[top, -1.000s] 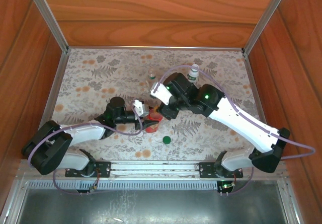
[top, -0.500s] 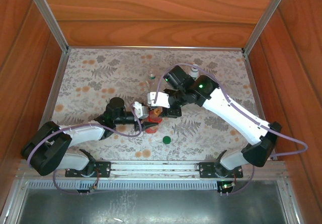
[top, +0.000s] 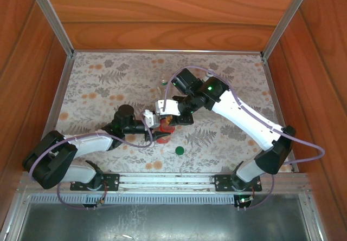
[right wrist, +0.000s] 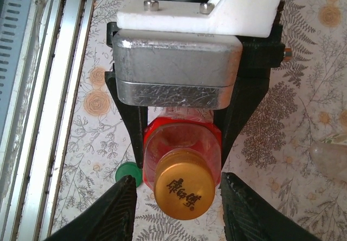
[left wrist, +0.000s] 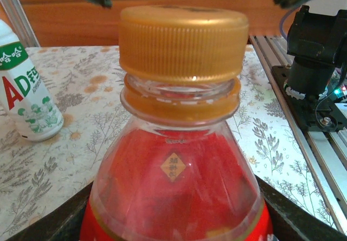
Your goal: Screw on the bottle caps
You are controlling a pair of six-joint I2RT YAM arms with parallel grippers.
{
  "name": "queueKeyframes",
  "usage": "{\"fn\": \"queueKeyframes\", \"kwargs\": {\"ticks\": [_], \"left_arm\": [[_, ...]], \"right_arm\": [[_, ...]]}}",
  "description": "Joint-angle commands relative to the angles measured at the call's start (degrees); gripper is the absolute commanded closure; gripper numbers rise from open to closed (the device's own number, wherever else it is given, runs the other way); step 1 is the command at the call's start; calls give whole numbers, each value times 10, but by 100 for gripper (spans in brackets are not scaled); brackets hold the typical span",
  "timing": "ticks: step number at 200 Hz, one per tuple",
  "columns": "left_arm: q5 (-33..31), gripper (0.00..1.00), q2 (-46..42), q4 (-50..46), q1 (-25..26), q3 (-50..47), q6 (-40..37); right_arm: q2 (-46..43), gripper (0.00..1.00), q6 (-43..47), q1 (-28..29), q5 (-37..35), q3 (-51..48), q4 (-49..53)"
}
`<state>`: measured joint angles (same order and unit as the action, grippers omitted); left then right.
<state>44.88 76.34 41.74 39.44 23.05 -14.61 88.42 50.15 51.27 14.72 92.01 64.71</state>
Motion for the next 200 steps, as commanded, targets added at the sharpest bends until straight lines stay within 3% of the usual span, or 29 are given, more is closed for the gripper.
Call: {"fn": "queueKeyframes", "kwargs": {"ticks": [1, 30, 81, 108, 133, 157, 174, 200], "left_arm": [[17, 40, 4, -24, 4, 2, -5], [15, 40, 8, -26, 4, 3, -6], [16, 40, 17, -28, 4, 9, -7], [16, 40, 17, -29, 4, 11, -7], [10, 40, 15, -30, 4, 13, -7], [-9, 40, 9, -31, 4, 15, -7], [-16, 40, 7, -32, 4, 16, -7], [-17, 40, 9, -33, 4, 18, -11]], "right_arm": [[10, 55, 17, -5, 2, 7, 11], [18, 57, 15, -5, -14, 4, 6], [23, 73, 5, -5, -12, 1, 2], [19, 77, -13, -5, -10, -8, -3], [18, 83, -65, -5, -17, -18, -8], [18, 86, -205, -5, -66, -27, -30], [18, 92, -392, -3, -151, -31, -61], [21, 97, -644, 17, -219, -27, -40]]}}
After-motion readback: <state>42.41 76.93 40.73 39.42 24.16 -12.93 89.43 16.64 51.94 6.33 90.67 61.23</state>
